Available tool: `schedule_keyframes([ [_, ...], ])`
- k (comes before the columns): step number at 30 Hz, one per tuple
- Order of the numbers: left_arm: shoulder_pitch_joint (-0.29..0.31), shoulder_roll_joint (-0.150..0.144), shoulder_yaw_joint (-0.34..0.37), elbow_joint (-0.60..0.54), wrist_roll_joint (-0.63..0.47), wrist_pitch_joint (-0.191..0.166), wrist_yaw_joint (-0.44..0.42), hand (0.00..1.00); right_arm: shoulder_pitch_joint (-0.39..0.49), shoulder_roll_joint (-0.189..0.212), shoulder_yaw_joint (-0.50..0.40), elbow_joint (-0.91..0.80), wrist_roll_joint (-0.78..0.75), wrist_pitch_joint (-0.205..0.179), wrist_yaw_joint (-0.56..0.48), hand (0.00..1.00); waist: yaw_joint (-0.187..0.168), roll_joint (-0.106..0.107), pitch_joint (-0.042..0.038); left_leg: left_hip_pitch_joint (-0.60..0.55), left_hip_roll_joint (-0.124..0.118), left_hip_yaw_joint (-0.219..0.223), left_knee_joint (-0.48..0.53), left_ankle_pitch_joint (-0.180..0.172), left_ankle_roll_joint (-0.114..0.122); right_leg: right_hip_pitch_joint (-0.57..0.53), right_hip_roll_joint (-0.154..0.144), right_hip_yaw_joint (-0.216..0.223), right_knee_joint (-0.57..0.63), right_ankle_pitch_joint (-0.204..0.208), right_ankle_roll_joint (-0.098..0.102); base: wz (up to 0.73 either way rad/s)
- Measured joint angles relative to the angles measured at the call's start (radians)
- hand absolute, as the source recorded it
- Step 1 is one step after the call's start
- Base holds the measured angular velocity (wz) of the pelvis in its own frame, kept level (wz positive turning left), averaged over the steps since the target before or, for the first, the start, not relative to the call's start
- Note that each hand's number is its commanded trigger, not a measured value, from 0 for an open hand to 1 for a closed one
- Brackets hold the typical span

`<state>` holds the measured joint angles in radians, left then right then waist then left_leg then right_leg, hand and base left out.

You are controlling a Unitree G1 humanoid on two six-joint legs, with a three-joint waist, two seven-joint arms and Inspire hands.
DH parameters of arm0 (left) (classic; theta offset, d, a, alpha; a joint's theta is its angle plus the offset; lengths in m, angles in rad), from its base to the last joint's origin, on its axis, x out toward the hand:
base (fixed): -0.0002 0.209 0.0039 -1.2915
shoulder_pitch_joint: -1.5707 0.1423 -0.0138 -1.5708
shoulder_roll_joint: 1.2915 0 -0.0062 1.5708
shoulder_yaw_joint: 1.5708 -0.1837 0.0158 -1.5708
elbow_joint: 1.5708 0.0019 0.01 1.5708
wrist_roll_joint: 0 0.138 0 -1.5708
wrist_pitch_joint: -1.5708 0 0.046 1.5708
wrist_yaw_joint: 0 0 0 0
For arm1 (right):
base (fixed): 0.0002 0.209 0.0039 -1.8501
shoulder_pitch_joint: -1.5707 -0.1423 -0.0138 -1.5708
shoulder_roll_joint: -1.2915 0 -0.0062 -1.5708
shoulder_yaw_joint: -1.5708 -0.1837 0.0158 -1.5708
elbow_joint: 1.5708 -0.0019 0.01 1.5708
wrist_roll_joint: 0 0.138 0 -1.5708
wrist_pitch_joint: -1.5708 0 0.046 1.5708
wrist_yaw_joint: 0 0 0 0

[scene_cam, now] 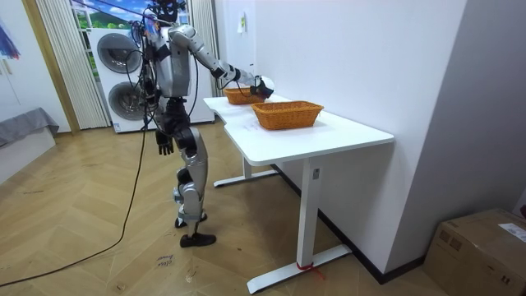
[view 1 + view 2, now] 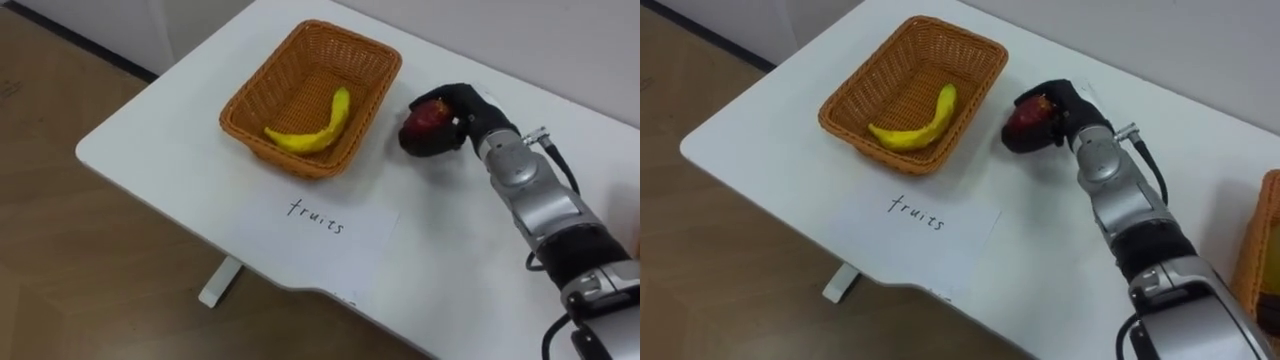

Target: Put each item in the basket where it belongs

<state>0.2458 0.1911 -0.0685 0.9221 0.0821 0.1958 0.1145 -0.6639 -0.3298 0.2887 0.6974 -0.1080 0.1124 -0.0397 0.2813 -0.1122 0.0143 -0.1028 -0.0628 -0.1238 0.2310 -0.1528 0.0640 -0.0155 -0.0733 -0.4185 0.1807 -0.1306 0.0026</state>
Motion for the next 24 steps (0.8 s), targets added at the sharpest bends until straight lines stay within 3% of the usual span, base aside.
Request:
schedule_keyframes([
  [2, -0.006, -0.002, 0.025, 0.0, 0.0, 0.0, 0.001, 0.0, -0.001, 0.0, -0.005, -0.04, -0.002, 0.009, -0.002, 1.0, -0.002, -0.005, -0.0075, 0.008, 0.001, 0.001, -0.01, 0.0, 0.0, 0.006, 0.0, 0.001, 0.0, 0.0, 0.0, 0.0],
  [8, -0.004, -0.004, 0.073, -0.002, 0.0, 0.007, 0.021, 0.0, 0.0, 0.0, -0.034, -0.136, -0.013, 0.03, -0.002, 1.0, -0.006, -0.01, -0.0112, 0.057, -0.002, 0.0, -0.024, 0.0, 0.001, 0.057, 0.0, 0.002, -0.01, -0.002, 0.003, 0.0],
  [14, 0.013, -0.008, 0.086, -0.006, 0.0, 0.007, 0.033, 0.0, 0.0, 0.0, -0.038, -0.204, -0.021, 0.035, 0.007, 1.0, -0.01, -0.012, -0.0126, 0.066, -0.003, -0.008, -0.024, 0.001, -0.001, 0.069, 0.002, 0.001, -0.013, -0.002, 0.004, 0.03],
  [21, 0.019, -0.009, 0.086, -0.001, 0.02, 0.024, 0.033, 0.0, 0.001, 0.001, -0.035, -0.287, -0.035, 0.064, 0.049, 1.0, -0.005, -0.005, -0.0082, 0.066, -0.003, -0.007, -0.024, 0.001, -0.001, 0.068, 0.001, 0.002, -0.011, -0.002, 0.004, 0.0],
  [24, 0.017, -0.013, 0.086, 0.0, 0.041, 0.025, 0.031, 0.0, 0.001, 0.002, -0.035, -0.336, -0.061, 0.065, 0.055, 1.0, 0.0, -0.009, -0.011, 0.065, -0.003, -0.008, -0.025, 0.001, -0.001, 0.066, 0.002, 0.004, -0.011, -0.003, 0.004, 0.0],
])
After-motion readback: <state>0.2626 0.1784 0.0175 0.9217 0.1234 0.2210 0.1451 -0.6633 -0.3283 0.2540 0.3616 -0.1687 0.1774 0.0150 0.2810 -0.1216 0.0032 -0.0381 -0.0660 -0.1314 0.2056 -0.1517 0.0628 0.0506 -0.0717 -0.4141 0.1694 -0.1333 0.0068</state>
